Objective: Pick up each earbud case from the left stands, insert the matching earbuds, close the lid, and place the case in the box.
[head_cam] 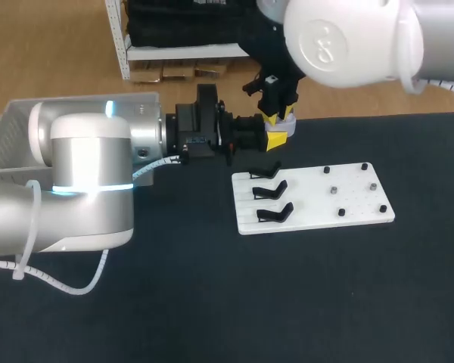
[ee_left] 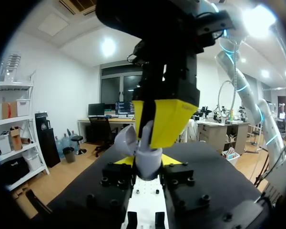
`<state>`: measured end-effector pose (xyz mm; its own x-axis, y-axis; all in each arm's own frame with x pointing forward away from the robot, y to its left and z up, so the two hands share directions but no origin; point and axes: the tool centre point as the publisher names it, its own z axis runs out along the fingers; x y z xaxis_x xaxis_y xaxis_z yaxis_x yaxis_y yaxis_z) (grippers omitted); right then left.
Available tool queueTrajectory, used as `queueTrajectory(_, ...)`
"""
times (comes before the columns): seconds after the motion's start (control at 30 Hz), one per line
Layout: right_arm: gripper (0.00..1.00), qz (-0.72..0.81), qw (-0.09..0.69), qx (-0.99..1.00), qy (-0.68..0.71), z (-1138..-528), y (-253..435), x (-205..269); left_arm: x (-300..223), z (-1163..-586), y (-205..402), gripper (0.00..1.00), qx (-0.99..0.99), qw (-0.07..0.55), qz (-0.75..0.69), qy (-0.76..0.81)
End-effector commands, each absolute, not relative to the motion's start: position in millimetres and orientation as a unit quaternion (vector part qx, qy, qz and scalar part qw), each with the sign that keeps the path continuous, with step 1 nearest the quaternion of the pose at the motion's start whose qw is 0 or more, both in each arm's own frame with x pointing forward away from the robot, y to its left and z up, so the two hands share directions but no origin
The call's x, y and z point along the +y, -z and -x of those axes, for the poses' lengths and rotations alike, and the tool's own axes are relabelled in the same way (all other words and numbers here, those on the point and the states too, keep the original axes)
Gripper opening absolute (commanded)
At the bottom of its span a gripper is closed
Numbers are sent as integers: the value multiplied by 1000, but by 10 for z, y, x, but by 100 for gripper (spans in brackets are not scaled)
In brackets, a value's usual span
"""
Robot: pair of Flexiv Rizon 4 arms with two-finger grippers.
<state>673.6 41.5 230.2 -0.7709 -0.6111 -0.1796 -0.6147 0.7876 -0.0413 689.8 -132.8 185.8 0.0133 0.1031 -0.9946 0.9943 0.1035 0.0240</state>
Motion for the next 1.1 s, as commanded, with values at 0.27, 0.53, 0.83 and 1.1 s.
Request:
queueTrajectory(0.27, 46, 323, 98, 941, -10, -6730, -2323, 416, -1340, -6883, -1853, 0, 543, 510, -500, 441)
queueTrajectory(0.53, 46, 322, 101, 941, -10, -6704, -2346, 410, -1340, -6883, -1853, 0, 543, 510, -500, 441)
queueTrajectory(0.83, 47, 325, 118, 938, -17, -6646, -2571, 395, -1340, -6883, -1853, 0, 543, 510, -500, 441)
queueTrajectory(1.1, 49, 285, 139, 947, -54, -6941, -2659, 458, -1340, -6883, -1853, 0, 543, 510, -500, 441)
